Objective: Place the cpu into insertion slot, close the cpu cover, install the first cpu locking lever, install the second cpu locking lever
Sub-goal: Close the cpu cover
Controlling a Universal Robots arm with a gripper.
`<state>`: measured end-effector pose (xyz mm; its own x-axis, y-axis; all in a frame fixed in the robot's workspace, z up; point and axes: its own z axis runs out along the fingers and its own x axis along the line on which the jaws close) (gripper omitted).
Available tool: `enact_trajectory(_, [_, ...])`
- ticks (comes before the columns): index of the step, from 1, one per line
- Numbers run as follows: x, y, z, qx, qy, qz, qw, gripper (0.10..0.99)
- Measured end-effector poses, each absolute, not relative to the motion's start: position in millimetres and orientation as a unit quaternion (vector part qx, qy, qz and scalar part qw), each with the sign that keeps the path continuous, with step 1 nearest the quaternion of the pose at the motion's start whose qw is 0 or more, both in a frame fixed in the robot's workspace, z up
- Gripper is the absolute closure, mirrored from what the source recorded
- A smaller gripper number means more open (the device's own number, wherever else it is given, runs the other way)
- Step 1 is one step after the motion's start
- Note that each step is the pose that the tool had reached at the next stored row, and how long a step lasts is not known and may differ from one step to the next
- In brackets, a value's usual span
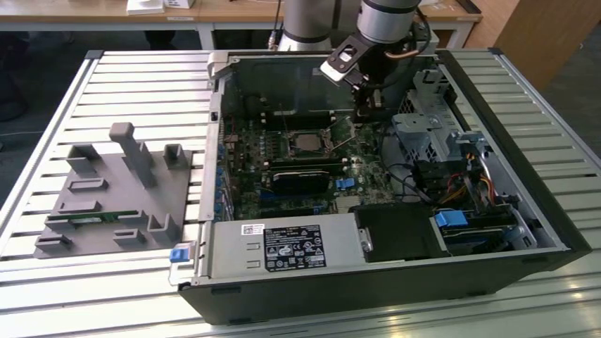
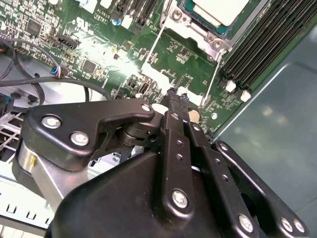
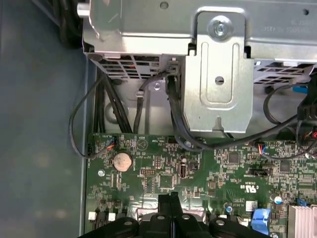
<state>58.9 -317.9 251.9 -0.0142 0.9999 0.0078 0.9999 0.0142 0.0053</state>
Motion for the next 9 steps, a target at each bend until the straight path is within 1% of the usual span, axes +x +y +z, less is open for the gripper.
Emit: enact_trajectory(9, [66.9, -317.5, 250.9, -0.702, -0.712, -0.004, 0.000, 0.980])
